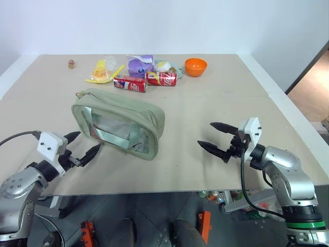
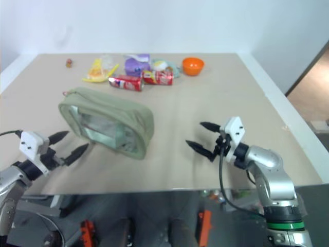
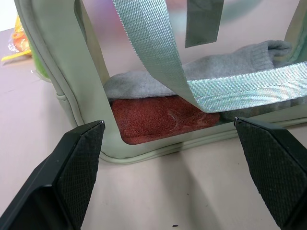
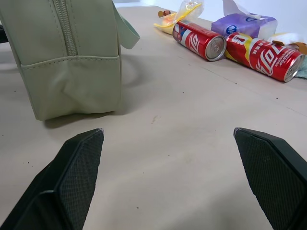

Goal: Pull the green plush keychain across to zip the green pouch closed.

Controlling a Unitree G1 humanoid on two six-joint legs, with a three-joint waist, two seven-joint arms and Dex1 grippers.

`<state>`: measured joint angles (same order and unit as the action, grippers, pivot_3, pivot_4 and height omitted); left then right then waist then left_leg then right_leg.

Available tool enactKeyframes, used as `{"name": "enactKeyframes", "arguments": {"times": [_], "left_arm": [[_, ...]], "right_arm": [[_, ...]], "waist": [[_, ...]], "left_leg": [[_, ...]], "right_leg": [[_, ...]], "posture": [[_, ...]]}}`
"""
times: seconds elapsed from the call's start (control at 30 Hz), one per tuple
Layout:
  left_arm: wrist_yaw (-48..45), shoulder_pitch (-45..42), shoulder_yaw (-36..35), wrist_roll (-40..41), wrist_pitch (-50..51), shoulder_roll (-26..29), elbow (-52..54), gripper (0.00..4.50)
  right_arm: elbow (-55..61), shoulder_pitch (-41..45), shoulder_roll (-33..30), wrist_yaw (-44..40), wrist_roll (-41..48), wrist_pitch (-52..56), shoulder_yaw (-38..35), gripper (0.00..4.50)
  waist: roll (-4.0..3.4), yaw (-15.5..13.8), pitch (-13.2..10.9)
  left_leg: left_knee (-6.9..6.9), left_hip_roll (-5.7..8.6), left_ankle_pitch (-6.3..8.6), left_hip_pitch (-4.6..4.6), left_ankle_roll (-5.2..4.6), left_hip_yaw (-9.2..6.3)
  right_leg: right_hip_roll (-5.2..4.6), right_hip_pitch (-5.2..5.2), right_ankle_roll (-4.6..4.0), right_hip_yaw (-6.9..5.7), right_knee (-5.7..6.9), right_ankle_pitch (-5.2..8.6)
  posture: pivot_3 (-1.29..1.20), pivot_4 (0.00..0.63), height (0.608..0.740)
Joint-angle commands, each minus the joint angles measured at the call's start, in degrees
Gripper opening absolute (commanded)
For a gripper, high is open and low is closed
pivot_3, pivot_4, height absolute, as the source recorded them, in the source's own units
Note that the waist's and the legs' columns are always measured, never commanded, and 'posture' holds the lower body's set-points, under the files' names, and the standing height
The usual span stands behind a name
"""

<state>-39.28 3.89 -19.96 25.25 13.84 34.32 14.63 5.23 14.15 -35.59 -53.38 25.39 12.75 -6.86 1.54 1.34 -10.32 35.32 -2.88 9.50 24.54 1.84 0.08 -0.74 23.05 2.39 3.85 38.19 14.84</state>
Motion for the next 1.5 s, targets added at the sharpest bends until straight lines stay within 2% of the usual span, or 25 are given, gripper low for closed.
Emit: {"name": "enactKeyframes", "arguments": {"times": [0.03,0.13,0.47,0.6,0.77,0.97,1.17,1.27,1.5], "left_arm": [[-0.61,-1.04,-0.62,1.83,-0.11,-0.04,0.59,4.48],[-2.1,-0.92,-1.18,5.5,1.99,-0.4,1.12,4.48],[-4.98,0.87,-2.73,8.74,2.55,1.76,4.55,4.48],[-10.96,4.05,-2.65,12.32,3.72,5.17,10.35,4.48],[-14.84,3.99,0.34,17.07,8.24,8.72,15.97,4.48],[-15.2,-0.71,5.8,19.14,11.79,8.94,18.51,4.48],[-14.29,-3.56,7.45,18.62,12.89,8.51,18.41,4.48],[-13.99,-3.97,7.66,18.04,12.61,8.22,17.8,4.5],[-12.84,-4.79,8.52,16.85,11.9,7.18,17.29,4.5]], "right_arm": [[0.23,0.44,-0.56,-0.1,0.02,-1.44,-1.63,4.5],[0.59,0.51,-0.36,0.22,0.08,-1.52,-1.49,4.5],[0.77,1.71,0.31,0.33,0.62,-0.57,-0.41,4.5],[3.74,4.37,-0.25,-1.72,3.37,3.8,1.15,4.5],[4.05,15.22,2.63,-2.97,5.76,11.26,6.72,4.5],[-9.07,29.22,10.09,-3.36,1.29,10.62,12.19,4.5],[-15.76,32.63,11.57,-7.14,-0.87,8.93,13.79,4.5],[-16.6,33.1,11.75,-8.7,-1.01,9.32,13.85,3.66],[-17.16,34.68,13.31,-11.52,-0.75,11.16,14.59,1.15]], "waist": [[0.0,0.0,0.0],[0.0,0.0,0.0],[0.0,0.02,0.0],[0.01,0.21,-0.01],[0.0,0.6,-0.02],[0.02,1.11,-0.01],[0.02,1.15,-0.01],[0.01,1.22,-0.01],[0.01,1.28,-0.01]], "left_leg": [[0.0,0.0,0.0,0.0,0.0,0.0],[0.0,0.0,0.0,0.0,0.0,0.0],[0.0,-0.01,0.0,0.0,0.0,0.03],[-0.01,-0.07,0.0,0.0,0.0,0.12],[0.01,-0.21,0.0,-0.01,0.0,0.17],[0.03,-0.57,-0.01,-0.05,0.0,0.12],[0.01,-0.55,0.04,0.17,0.04,0.1],[0.0,-0.55,0.12,0.18,0.02,0.1],[0.01,-0.64,0.12,0.14,0.01,0.09]], "right_leg": [[0.0,0.0,0.0,0.0,0.0,0.0],[0.0,0.0,0.0,0.0,0.0,0.0],[0.02,0.02,-0.01,0.04,0.0,-0.01],[0.04,0.07,-0.09,0.11,0.0,-0.01],[0.17,0.15,-0.26,0.13,0.0,-0.12],[0.65,0.17,-0.45,0.16,0.01,-0.26],[0.65,0.33,-0.31,0.16,0.01,-0.33],[0.65,0.35,-0.39,0.16,0.01,-0.32],[0.76,0.35,-0.27,0.16,0.02,-0.27]], "posture": [[0.0,0.15,0.74],[0.0,0.15,0.74],[0.0,0.15,0.74],[0.0,0.15,0.74],[0.0,0.15,0.74],[0.0,0.15,0.74],[0.0,0.15,0.74],[0.0,0.15,0.74],[0.0,0.15,0.74]]}}
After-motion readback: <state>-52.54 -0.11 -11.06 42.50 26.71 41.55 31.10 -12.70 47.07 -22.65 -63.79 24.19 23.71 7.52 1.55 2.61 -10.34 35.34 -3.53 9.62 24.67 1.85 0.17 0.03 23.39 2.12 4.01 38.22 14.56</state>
